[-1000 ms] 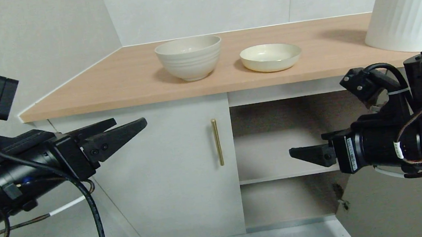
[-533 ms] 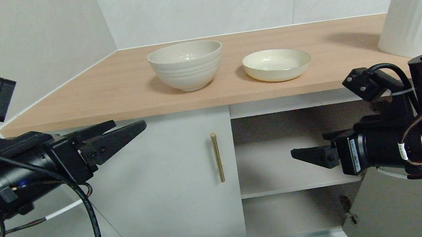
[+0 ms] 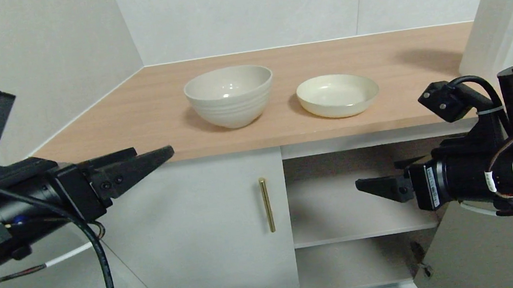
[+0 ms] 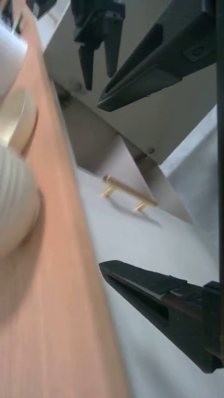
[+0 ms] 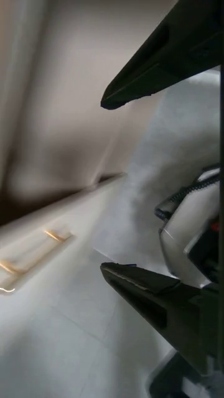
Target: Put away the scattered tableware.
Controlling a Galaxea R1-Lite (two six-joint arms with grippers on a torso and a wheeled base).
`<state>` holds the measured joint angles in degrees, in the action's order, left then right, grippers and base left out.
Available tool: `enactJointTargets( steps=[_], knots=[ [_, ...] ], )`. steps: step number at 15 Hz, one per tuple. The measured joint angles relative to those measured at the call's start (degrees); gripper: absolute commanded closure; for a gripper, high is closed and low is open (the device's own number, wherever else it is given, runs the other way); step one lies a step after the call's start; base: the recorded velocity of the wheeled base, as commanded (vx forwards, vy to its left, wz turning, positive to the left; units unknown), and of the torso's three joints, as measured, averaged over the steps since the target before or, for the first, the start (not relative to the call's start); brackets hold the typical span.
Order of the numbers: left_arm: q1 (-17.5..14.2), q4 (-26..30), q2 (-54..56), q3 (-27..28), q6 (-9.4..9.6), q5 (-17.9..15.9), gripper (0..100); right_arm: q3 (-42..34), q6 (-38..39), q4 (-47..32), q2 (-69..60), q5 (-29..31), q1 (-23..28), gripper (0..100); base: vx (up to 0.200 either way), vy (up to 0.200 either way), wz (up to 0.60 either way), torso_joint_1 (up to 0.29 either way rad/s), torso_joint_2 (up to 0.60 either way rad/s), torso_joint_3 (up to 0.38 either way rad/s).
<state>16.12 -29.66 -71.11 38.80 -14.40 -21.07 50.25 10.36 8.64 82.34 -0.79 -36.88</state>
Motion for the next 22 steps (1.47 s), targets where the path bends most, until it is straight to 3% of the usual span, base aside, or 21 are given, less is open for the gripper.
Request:
enactJointTargets(
  steps=[4, 7, 11, 13, 14, 17, 19, 22],
  knots=[
    [0.48, 6.7, -1.08, 4.33, 0.3, -0.11, 0, 0.55, -0.71, 2.28, -0.06, -0.07, 0.02, 0, 0.0, 0.0, 0.0, 0.168, -0.5, -0.288],
    [0.72, 15.15, -3.17, 9.44, -0.11, -0.15, 0, 0.55, -0.87, 2.41, 0.29, -0.05, 0.2, 0, 0.0, 0.0, 0.0, 0.188, -0.48, -0.287],
    [1.82, 25.78, -6.31, 15.1, -5.74, 0.16, 0, 0.71, -0.82, 3.69, 1.49, 0.04, 1.38, 0, 0.0, 0.0, 0.0, 0.206, -0.49, -0.284],
    [2.6, 33.51, -7.83, 18.64, -6.35, 0.22, 0, 0.51, -0.82, 4.46, 1.71, 0.11, 1.74, 0, 0.0, 0.0, 0.0, 0.21, -0.49, -0.278],
    [3.08, 35.23, -8.68, 20.21, -6.84, 0.22, 0, 0.49, -0.79, 4.55, 1.84, 0.13, 1.82, 0, 0.0, 0.0, 0.0, 0.129, -0.29, -0.163],
    [4.13, 36.01, -11.3, 22.6, -12.42, 0.33, 0, 0.38, -0.73, 4.6, 2.54, 0.2, 2.05, 0, 0.0, 0.0, 0.0, 0.048, -0.11, -0.058],
    [4.33, 37.27, -12.76, 23.58, -13.43, 0.88, 0, 0.41, -0.68, 4.63, 3.02, 0.15, 2.4, 0, 0.0, 0.0, 0.0, 0.0, 0.0, 0.0],
    [4.44, 37.67, -14.38, 24.17, -13.48, 1.22, 0, 1.62, -0.33, 4.18, 3.9, 0.61, 2.57, 0, 0.0, 0.0, 0.0, 0.0, 0.0, 0.0]
  ],
)
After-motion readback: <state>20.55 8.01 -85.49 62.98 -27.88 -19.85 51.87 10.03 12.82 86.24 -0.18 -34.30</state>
